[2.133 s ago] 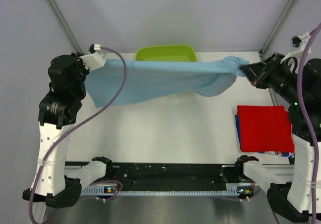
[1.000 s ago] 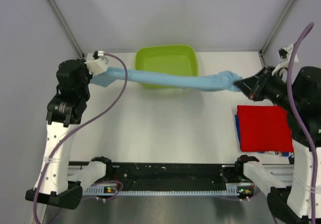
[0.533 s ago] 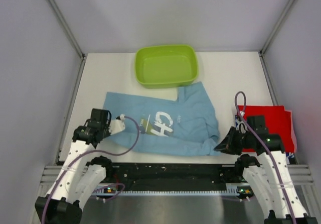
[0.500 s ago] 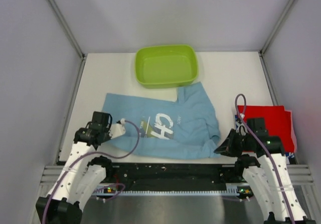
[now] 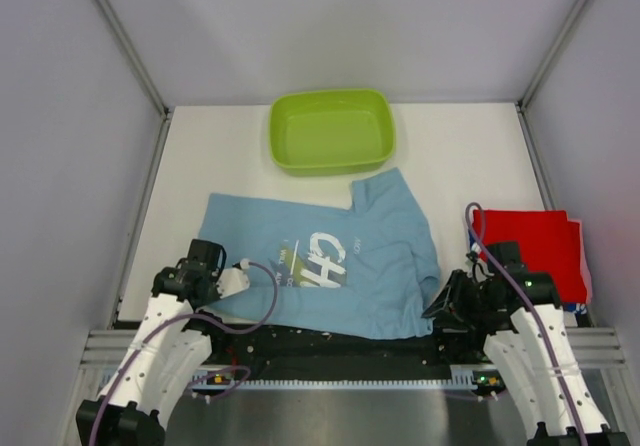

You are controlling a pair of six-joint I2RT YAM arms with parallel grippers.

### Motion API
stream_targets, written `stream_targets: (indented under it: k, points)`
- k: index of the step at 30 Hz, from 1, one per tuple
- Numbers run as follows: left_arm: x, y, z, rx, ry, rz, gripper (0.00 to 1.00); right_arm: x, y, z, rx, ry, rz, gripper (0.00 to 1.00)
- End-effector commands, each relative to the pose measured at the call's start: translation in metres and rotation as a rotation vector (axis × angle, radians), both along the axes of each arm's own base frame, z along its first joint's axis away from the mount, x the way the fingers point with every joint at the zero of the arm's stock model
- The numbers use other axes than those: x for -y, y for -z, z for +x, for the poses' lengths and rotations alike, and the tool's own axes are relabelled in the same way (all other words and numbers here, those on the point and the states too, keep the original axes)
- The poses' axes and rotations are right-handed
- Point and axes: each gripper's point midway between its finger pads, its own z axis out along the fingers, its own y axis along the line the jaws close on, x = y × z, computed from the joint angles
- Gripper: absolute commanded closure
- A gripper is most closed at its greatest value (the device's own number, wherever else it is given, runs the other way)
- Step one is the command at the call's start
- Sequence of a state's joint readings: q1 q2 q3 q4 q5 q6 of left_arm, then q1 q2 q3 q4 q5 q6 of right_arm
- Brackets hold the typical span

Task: Fold and stack the t-shirts
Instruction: Fold the flattened tshirt in 1/3 of the way, then grap the side of the flattened tshirt furthest away from the robot with both arms

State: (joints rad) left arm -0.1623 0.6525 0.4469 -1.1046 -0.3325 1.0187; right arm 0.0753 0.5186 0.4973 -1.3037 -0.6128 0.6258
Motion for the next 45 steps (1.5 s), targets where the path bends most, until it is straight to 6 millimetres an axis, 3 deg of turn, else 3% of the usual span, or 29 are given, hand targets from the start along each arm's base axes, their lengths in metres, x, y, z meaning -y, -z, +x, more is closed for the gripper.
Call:
stream_targets:
  k: [1,4,9,12,16,19,25,29,33,36,39,42,45]
  points:
    - [-0.003,-0.009,-0.011,-0.041,-0.017,0.013,0.77,0.011,0.004,-0.034,-0.182,0.008,-0.079,0.61]
    - [-0.006,-0.021,-0.011,-0.046,-0.010,0.032,0.56,0.028,-0.018,-0.017,-0.081,0.020,-0.194,0.53]
    - [0.005,-0.066,0.014,0.063,0.014,-0.027,0.44,0.049,-0.079,0.049,0.230,0.088,-0.328,0.52]
    - [0.020,-0.092,0.042,0.163,0.006,-0.111,0.40,0.038,-0.099,0.085,0.363,0.067,-0.273,0.53]
    - [0.040,-0.100,0.086,0.267,-0.056,-0.227,0.44,0.022,-0.084,0.126,0.441,0.056,-0.194,0.56]
    - [0.037,-0.093,0.122,0.347,-0.140,-0.209,0.51,0.034,-0.067,0.154,0.504,0.087,-0.275,0.55]
    - [0.027,-0.065,0.165,0.418,-0.260,-0.164,0.50,0.054,-0.010,0.206,0.499,0.142,-0.419,0.52]
    - [0.020,-0.030,0.171,0.349,-0.364,-0.154,0.52,0.053,0.027,0.236,0.427,0.097,-0.448,0.53]
    - [0.006,0.010,0.154,0.263,-0.423,-0.107,0.55,0.051,0.054,0.256,0.368,0.050,-0.457,0.54]
    - [-0.003,0.029,0.130,0.219,-0.414,-0.046,0.55,0.055,0.054,0.284,0.385,0.048,-0.492,0.54]
    - [0.000,0.034,0.112,0.172,-0.397,-0.070,0.54,0.047,0.032,0.320,0.470,0.030,-0.467,0.54]
    - [0.016,0.011,0.129,0.187,-0.346,-0.179,0.50,0.033,0.011,0.357,0.570,-0.030,-0.423,0.53]
    - [0.033,-0.039,0.180,0.269,-0.322,-0.359,0.41,0.021,0.005,0.388,0.619,-0.079,-0.411,0.52]
